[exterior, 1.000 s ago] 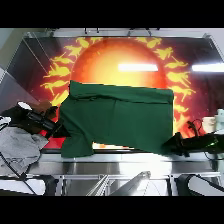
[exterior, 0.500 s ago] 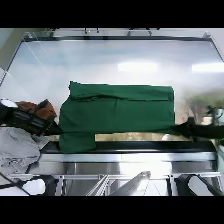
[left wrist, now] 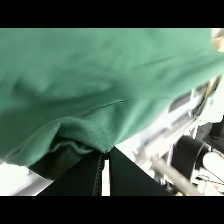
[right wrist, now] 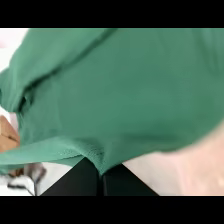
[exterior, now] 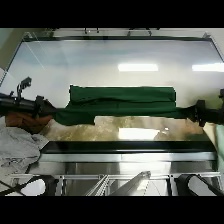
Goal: Fold the shirts.
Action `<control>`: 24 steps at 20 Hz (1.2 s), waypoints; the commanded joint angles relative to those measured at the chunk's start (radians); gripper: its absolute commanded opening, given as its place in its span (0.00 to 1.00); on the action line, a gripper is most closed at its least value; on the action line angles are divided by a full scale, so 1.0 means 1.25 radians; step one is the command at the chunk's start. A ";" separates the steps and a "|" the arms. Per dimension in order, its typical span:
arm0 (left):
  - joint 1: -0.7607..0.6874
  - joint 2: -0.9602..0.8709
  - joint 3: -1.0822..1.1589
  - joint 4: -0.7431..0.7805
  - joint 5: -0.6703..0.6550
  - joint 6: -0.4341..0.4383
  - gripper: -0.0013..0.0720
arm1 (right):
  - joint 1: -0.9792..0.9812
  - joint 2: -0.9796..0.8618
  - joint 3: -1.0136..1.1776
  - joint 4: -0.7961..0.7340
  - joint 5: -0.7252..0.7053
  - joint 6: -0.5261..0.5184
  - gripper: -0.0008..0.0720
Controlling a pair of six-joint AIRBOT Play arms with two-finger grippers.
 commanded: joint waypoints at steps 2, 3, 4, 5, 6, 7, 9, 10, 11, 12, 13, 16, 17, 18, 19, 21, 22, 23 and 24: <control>-0.111 -0.186 0.289 -0.056 0.029 -0.018 0.06 | 0.077 -0.176 0.055 0.175 -0.137 -0.164 0.03; -0.128 -0.246 0.361 -0.055 0.028 -0.030 0.06 | 0.088 -0.222 0.083 0.200 -0.147 -0.199 0.03; -0.143 -0.311 0.436 -0.055 0.025 -0.044 0.06 | 0.098 -0.271 0.119 0.217 -0.156 -0.221 0.03; -0.152 -0.371 0.502 -0.053 0.018 -0.058 0.06 | 0.109 -0.317 0.156 0.222 -0.163 -0.232 0.03; -0.161 -0.439 0.571 -0.030 0.008 -0.085 0.05 | 0.118 -0.362 0.194 0.222 -0.162 -0.247 0.03; -0.168 -0.498 0.629 0.002 -0.006 -0.110 0.05 | 0.128 -0.402 0.229 0.222 -0.161 -0.253 0.03; -0.175 -0.594 0.707 0.027 -0.042 -0.137 0.05 | 0.146 -0.458 0.275 0.219 -0.159 -0.262 0.04; -0.178 -0.631 0.734 0.027 -0.058 -0.144 0.05 | 0.150 -0.471 0.285 0.216 -0.156 -0.276 0.11; -0.177 -0.663 0.761 0.027 -0.076 -0.162 0.12 | 0.148 -0.473 0.292 0.207 -0.147 -0.288 0.43; -0.171 -0.689 0.791 0.026 -0.105 -0.182 0.43 | 0.137 -0.469 0.307 0.187 -0.111 -0.288 0.58; -0.164 -0.702 0.814 0.022 -0.126 -0.195 0.48 | 0.117 -0.462 0.333 0.147 -0.059 -0.288 0.59; -0.115 -0.671 0.838 0.021 -0.085 -0.195 0.48 | 0.048 -0.446 0.420 -0.048 -0.034 -0.197 0.87; -0.092 -0.648 0.826 0.021 -0.046 -0.195 0.48 | 0.034 -0.448 0.433 -0.089 -0.040 -0.163 0.90; -0.067 -0.620 0.804 0.020 0.001 -0.195 0.48 | 0.028 -0.454 0.435 -0.112 -0.042 -0.148 0.90; -0.045 -0.591 0.779 0.016 0.037 -0.197 0.48 | 0.029 -0.466 0.435 -0.118 -0.039 -0.146 0.90; -0.009 -0.541 0.745 -0.059 0.055 -0.196 0.48 | 0.042 -0.500 0.435 -0.115 -0.031 -0.137 0.89; 0.001 -0.520 0.739 -0.097 0.042 -0.193 0.48 | 0.055 -0.516 0.435 -0.115 -0.036 -0.137 0.89; 0.003 -0.506 0.740 -0.115 0.026 -0.192 0.48 | 0.070 -0.531 0.435 -0.111 -0.037 -0.137 0.89; -0.002 -0.491 0.740 -0.125 0.014 -0.182 0.48 | 0.088 -0.547 0.436 -0.098 -0.040 -0.137 0.89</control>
